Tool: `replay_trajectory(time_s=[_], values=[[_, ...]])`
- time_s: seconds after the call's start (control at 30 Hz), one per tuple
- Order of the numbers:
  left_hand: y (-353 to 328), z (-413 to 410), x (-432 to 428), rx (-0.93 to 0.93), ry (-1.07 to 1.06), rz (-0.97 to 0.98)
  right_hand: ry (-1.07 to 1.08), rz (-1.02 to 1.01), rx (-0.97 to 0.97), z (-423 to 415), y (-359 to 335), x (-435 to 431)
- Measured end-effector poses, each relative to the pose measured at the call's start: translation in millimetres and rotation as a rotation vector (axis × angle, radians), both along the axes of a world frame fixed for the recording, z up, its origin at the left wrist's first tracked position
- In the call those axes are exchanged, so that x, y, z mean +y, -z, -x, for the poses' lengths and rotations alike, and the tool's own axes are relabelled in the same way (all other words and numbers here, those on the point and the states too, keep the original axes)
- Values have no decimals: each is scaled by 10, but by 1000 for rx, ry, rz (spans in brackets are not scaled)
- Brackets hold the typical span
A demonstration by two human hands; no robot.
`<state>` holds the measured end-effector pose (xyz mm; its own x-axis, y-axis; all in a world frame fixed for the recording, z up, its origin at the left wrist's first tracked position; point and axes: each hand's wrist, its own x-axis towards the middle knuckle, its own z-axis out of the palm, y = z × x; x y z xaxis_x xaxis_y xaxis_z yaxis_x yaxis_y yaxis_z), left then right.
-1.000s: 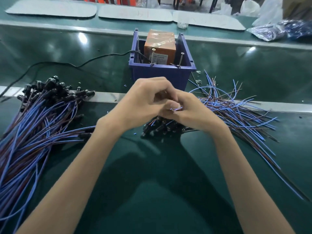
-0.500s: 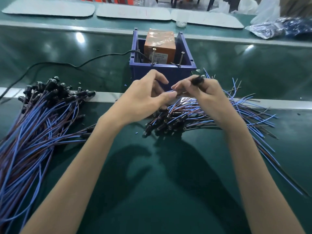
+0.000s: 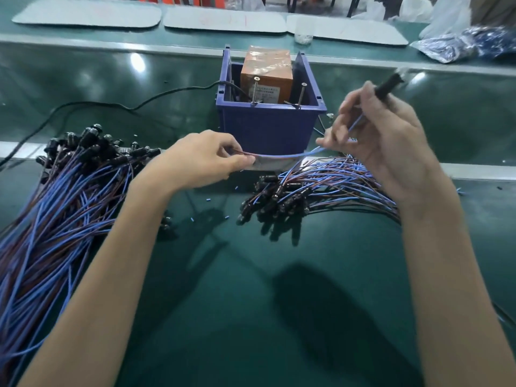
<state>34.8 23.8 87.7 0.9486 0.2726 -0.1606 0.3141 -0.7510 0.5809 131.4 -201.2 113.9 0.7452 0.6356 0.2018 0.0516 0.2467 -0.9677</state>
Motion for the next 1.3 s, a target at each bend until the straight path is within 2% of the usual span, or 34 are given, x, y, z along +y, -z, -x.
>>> replay_trajectory(time_s=[0.13,0.3,0.43,0.53,0.67,0.77,0.87,0.93,1.03,1.17,1.3], values=[[-78,38,-109,50,135,-108,27,142,-11,45,53,63],[-214,124,-346,178,332,-247,112,386,-127,97,115,201],[-216,136,-510,99,410,-319,83,582,-136,129,221,291],[-184,118,-594,14,483,-289,79,598,-107,147,264,335],[-157,96,-576,-23,523,-162,133,502,-68,140,231,309],[-142,84,-525,-196,382,99,113,476,-50,137,205,266],[-105,12,-478,-386,53,265,49,458,-59,139,181,238],[-95,-25,-461,-400,-81,364,-7,457,-67,153,176,244],[-85,-26,-483,-365,-76,451,-68,466,-93,181,192,278],[-124,-6,-497,-415,-96,532,-72,462,-68,208,205,316],[-118,-19,-464,-404,-183,528,28,420,-22,235,173,333]])
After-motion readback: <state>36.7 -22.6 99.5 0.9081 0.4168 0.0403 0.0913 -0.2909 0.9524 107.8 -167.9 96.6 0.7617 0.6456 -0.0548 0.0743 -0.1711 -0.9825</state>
